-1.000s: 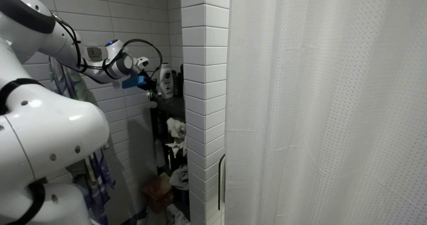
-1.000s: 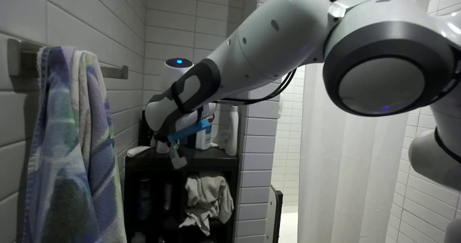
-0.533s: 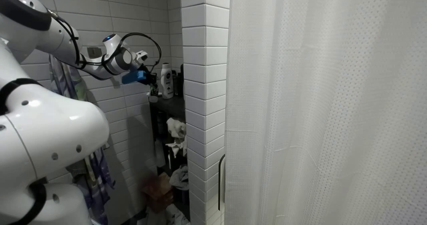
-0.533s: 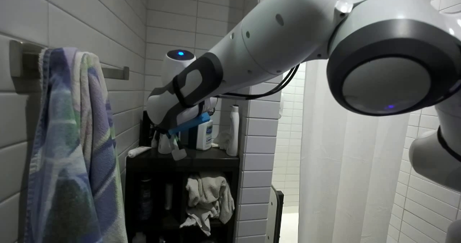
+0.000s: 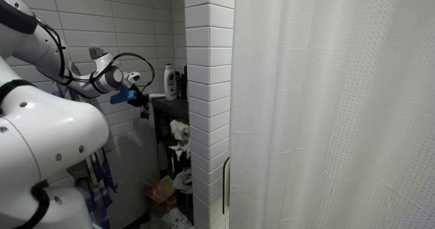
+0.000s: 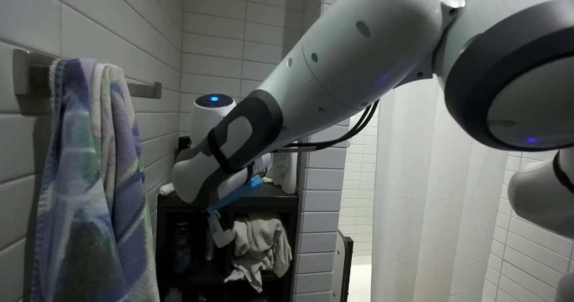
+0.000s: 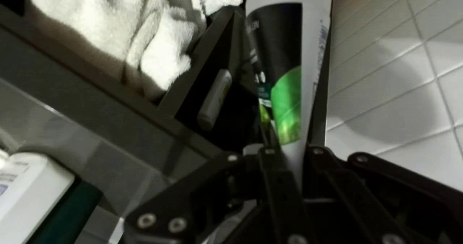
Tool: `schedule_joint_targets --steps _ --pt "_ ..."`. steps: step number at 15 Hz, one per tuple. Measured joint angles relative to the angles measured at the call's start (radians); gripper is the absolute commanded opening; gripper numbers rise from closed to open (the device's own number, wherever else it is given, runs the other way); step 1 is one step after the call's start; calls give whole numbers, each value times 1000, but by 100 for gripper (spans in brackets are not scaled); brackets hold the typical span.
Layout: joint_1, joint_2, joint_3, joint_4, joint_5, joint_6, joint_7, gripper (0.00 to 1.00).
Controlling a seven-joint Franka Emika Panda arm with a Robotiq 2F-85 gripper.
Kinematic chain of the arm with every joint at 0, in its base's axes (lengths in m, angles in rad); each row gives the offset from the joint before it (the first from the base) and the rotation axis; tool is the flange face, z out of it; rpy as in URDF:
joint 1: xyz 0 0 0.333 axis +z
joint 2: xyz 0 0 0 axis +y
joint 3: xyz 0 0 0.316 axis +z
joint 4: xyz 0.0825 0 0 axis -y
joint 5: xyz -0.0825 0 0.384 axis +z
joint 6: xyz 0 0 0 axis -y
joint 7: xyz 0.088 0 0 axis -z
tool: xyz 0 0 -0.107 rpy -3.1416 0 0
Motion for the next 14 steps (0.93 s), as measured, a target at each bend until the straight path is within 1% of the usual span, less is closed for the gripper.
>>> schedule_joint_targets --steps 3,8,11,14 --pt "-24 -9 51 -20 4 -12 -1 3" --pt "-103 -16 128 -8 18 -46 -20 3" --pt "-150 -26 166 40 30 -89 -31 3" --pt "-197 -54 168 111 39 -126 -28 3"
